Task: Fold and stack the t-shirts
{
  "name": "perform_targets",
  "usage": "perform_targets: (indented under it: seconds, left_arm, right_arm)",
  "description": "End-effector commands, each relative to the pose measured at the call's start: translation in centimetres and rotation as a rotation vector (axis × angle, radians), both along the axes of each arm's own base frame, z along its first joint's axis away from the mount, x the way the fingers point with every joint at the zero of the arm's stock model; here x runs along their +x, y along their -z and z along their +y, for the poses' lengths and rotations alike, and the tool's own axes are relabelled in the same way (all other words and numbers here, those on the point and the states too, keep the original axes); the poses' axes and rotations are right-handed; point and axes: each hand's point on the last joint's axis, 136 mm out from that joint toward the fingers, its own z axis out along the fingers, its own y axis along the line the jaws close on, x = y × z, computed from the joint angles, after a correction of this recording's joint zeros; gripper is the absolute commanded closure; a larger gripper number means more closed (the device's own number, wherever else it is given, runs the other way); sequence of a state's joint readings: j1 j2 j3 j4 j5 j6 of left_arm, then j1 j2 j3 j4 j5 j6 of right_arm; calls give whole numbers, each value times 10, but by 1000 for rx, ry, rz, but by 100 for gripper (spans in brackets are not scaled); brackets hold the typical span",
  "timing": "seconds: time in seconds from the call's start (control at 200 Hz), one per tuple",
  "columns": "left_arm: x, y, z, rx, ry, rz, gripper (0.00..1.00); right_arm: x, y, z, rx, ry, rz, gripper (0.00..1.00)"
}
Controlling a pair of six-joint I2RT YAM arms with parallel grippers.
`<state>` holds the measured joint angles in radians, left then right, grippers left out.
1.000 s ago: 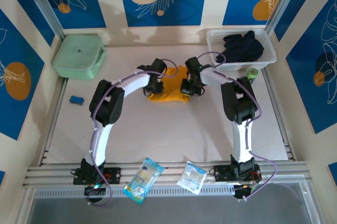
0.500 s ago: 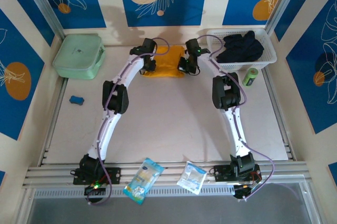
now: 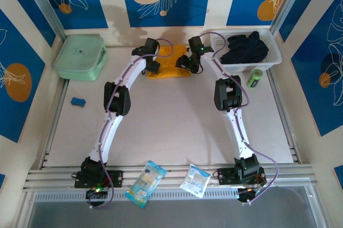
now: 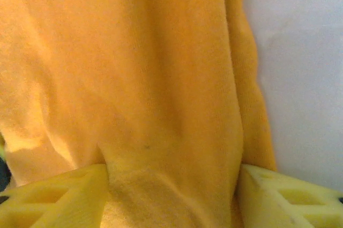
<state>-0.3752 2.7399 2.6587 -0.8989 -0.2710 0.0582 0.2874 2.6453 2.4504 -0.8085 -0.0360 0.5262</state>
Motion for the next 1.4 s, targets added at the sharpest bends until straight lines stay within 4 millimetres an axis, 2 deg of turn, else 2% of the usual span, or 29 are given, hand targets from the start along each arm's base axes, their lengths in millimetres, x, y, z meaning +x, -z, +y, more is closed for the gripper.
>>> perform_targets:
  seconds: [0.0,0.03,0.05,0.06,0.19,0.3,0.355,0.445,0.58,0.685,0.695,0.71,0.835,0.881,0.951,0.961,1.076,1.116,1.206,1.311,1.346,1.396]
  left_arm:
    - [1,-52,8,33,19,-73,21]
    - [2,-65,9,33,19,-95,21]
    - [2,-74,9,33,20,-111,20]
    - [2,-78,9,33,20,-118,20]
    - [-4,-138,11,3,36,-209,12]
    - [-21,-185,2,-76,94,-271,0]
    - [-32,-211,1,-113,109,-319,0]
    - [-52,-240,6,-156,110,-387,1]
    - [-95,-270,22,-207,108,-502,1]
    - [-135,-270,44,-211,88,-592,1]
    - [-139,-270,47,-208,83,-603,1]
    - [-144,-270,50,-208,77,-621,1]
    - [-188,-247,83,-166,40,-763,1]
    - [-203,-229,97,-126,12,-795,1]
    - [-222,-207,126,-65,-86,-860,1]
    - [-224,-209,128,-66,-94,-882,1]
    - [-251,-162,157,-85,-189,-944,1]
    - [-256,-145,164,-121,-218,-935,1]
    - [-256,-114,160,-117,-158,-898,1]
    - [-244,-92,157,-76,-114,-894,1]
    - [-240,-88,157,-108,-140,-897,1]
    - [-234,-75,148,-148,-76,-860,1]
  right_arm:
    - [-15,-18,-28,-66,19,44,31]
    - [-15,-28,-32,-68,22,29,22]
    - [-15,-36,-33,-69,22,19,3]
    - [-15,-40,-34,-70,23,14,0]
    - [-22,-84,-45,-90,27,-52,1]
    - [-35,-117,-54,-108,29,-111,1]
    - [-44,-132,-58,-111,35,-145,1]
    - [-59,-160,-67,-114,49,-234,1]
    - [-97,-177,-87,-143,67,-351,1]
    - [-132,-181,-102,-174,51,-474,1]
    - [-134,-186,-103,-174,54,-497,1]
    - [-141,-181,-106,-182,56,-505,1]
    - [-181,-174,-133,-242,98,-660,1]
    - [-192,-174,-138,-252,96,-730,1]
    - [-211,-156,-146,-261,91,-800,1]
    - [-213,-153,-147,-260,84,-808,1]
    - [-233,-124,-152,-310,28,-948,1]
    - [-239,-114,-154,-333,20,-979,1]
    - [-243,-90,-166,-363,38,-955,1]
    - [-238,-94,-163,-357,9,-993,1]
    - [-235,-94,-164,-357,13,-1009,1]
    - [-230,-93,-165,-354,19,-1028,1]
